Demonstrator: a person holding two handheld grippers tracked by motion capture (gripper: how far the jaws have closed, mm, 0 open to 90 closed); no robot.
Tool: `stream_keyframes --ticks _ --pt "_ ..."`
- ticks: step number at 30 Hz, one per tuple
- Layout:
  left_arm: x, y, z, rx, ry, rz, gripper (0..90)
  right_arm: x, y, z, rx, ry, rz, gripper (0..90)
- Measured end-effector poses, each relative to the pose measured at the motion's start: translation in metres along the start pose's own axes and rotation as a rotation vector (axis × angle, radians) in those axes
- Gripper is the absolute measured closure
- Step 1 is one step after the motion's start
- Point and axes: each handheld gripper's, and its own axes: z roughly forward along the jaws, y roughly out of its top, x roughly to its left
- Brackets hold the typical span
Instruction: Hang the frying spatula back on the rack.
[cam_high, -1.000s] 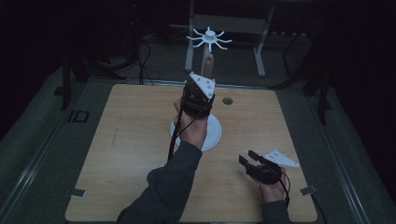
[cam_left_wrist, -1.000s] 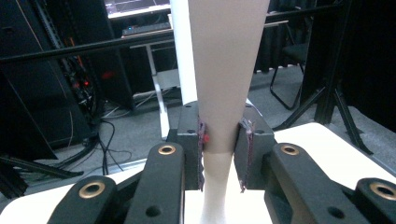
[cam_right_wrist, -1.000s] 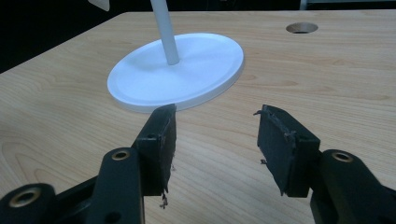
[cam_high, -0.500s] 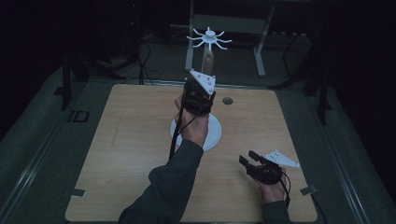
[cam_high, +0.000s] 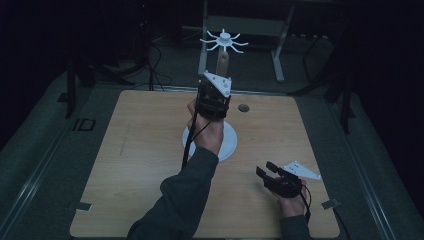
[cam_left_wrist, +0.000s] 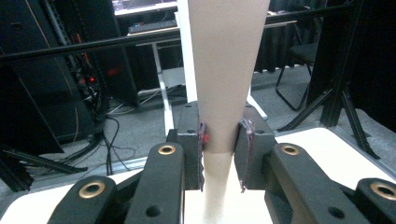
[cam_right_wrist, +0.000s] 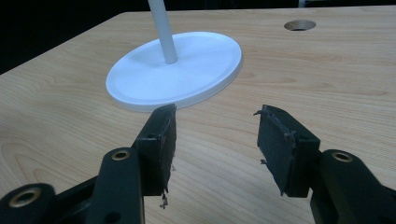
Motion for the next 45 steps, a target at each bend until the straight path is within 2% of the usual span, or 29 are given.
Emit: stream_keyframes --ticks 20,32,39,42,45 --pt "0.002 0.006 0.014 0.049 0.025 0.019 74.4 0.0 -0.001 -0.001 -0.004 -0.002 0.004 46.9" --pt "0.003 0.006 0.017 0.053 0.017 0.036 74.1 -0.001 -0.001 0.0 0.0 -0.001 0.004 46.9" --pt "0.004 0.008 0.018 0.064 0.032 0.048 74.2 -0.001 -0.001 0.0 0.004 -0.001 0.007 46.8" --pt "0.004 0.007 0.019 0.064 0.018 0.053 73.3 0.0 -0.002 0.001 0.007 0.001 0.003 46.8" --pt "0.006 0.007 0.02 0.057 -0.005 0.038 66.7 0.0 -0.002 0.001 0.006 0.001 0.002 46.8"
